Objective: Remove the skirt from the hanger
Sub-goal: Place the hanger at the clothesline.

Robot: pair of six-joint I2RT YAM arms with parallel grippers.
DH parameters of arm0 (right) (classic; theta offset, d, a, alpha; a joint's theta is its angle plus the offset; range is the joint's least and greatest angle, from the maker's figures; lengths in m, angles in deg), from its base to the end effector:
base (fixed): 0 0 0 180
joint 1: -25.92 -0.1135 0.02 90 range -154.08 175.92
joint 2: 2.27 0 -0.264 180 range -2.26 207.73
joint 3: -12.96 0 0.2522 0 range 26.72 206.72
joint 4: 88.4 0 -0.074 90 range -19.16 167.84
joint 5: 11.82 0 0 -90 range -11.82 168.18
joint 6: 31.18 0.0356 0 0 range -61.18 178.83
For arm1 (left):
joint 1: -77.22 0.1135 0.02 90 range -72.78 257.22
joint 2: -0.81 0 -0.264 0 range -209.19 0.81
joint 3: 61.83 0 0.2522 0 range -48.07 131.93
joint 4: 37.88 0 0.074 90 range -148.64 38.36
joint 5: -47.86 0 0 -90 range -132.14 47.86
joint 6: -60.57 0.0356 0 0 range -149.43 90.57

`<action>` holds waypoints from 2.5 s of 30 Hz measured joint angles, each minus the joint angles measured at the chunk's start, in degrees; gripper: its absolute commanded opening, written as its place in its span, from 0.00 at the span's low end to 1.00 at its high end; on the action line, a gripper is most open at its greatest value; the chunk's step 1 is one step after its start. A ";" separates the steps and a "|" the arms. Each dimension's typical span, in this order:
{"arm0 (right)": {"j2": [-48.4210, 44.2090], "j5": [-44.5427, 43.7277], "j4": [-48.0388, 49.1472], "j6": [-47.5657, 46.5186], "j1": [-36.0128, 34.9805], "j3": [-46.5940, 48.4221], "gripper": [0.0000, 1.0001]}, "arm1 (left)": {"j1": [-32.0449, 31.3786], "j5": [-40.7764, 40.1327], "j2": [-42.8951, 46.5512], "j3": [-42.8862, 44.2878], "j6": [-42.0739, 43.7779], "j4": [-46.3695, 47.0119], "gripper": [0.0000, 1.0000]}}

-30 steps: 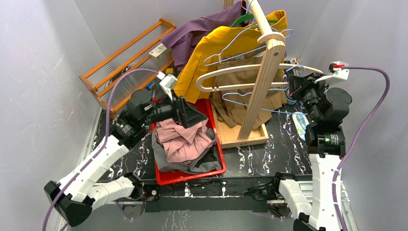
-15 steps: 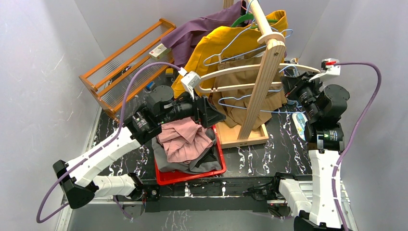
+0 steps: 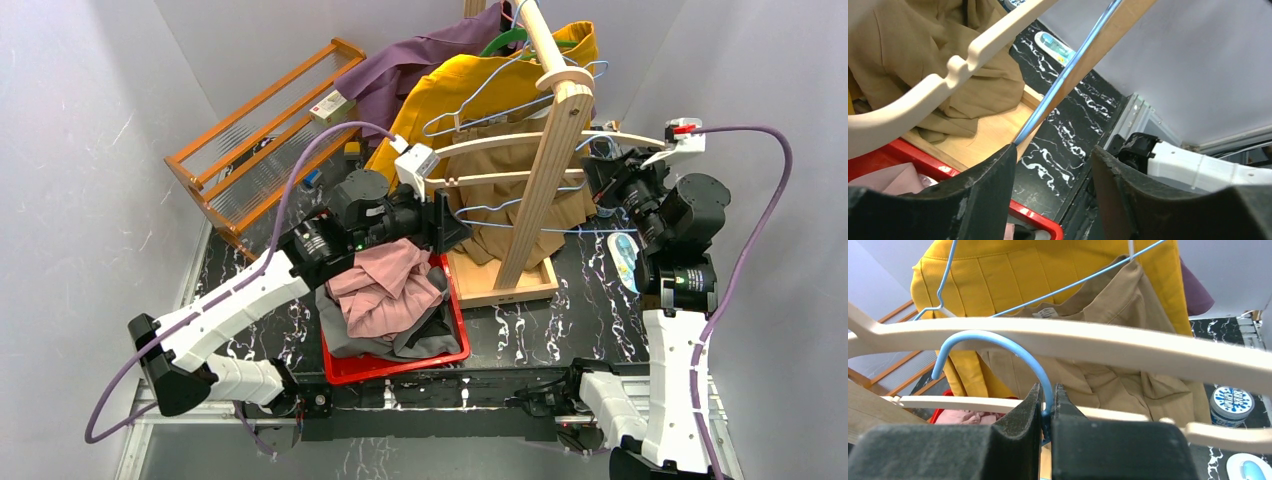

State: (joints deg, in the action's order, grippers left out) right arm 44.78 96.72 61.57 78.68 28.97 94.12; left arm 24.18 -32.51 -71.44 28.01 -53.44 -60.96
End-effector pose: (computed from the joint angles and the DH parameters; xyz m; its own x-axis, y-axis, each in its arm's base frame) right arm 0.1568 0.0030 0.4558 -0.0236 0.3238 -0.9458 -0.2746 0.9076 0.3176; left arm 0.1687 -0.2341 0.4307 -0.4138 -0.1172 -0.9028 0.7877 0.4511 -0.4196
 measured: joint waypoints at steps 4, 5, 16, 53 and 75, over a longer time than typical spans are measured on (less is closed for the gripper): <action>0.17 -0.20 0.55 -1.11 0.63 0.85 0.00 | -1.07 -1.40 -2.25 1.51 1.64 -1.70 0.40; 0.17 -0.17 0.76 -1.44 0.66 0.96 0.00 | -1.46 -1.79 -2.64 1.68 2.08 -2.10 0.39; 0.20 0.66 1.53 -2.75 0.70 1.18 0.00 | -4.02 -5.51 -3.08 2.14 6.43 -2.93 0.66; 0.48 6.40 0.94 -1.81 0.20 1.62 0.00 | -5.49 -14.62 3.93 -0.83 8.68 -3.58 0.93; 6.67 16.31 -0.11 -1.40 -0.13 6.32 0.00 | -5.40 -9.79 0.15 -2.54 11.19 2.40 0.20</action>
State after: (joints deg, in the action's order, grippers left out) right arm 51.45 113.03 61.46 77.28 28.84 100.44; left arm 18.78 -42.31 -71.29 25.47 -42.25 -58.56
